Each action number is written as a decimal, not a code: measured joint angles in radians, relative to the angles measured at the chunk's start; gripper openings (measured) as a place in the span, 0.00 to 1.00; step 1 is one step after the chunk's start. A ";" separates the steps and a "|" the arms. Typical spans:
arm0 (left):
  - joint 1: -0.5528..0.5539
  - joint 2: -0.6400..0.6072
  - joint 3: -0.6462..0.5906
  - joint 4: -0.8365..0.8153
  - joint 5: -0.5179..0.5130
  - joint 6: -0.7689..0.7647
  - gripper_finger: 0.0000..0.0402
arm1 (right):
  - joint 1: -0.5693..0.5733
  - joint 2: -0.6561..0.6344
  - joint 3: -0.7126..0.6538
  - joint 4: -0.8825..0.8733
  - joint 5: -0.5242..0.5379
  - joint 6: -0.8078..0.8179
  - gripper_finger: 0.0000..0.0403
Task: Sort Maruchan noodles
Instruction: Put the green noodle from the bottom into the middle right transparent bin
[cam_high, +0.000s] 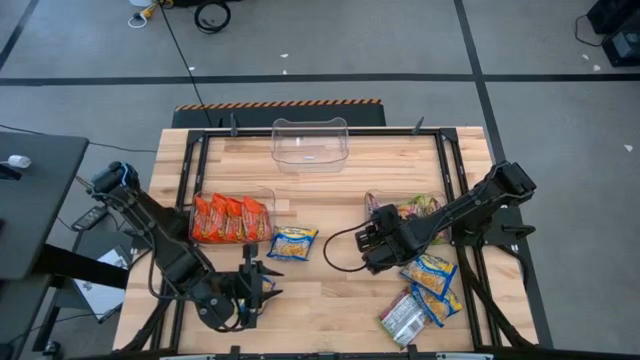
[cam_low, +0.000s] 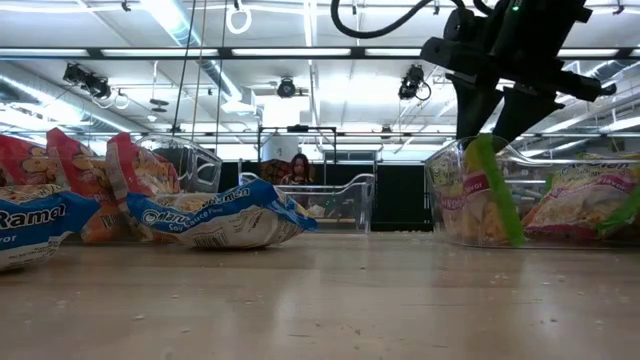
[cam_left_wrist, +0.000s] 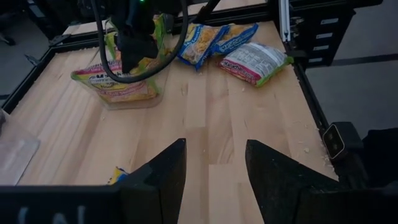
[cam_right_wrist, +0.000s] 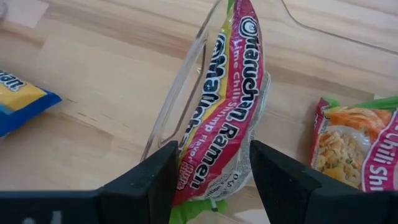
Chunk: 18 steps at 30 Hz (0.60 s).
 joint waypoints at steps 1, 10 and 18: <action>0.000 0.000 0.000 0.001 0.000 0.000 0.42 | 0.000 0.000 0.000 0.000 0.000 0.000 0.51; 0.000 0.000 0.000 0.002 0.000 0.000 0.42 | -0.006 -0.005 0.000 -0.006 0.011 0.009 0.49; 0.001 0.000 0.000 0.002 0.000 0.000 0.42 | -0.015 -0.009 0.000 0.003 0.012 0.023 0.42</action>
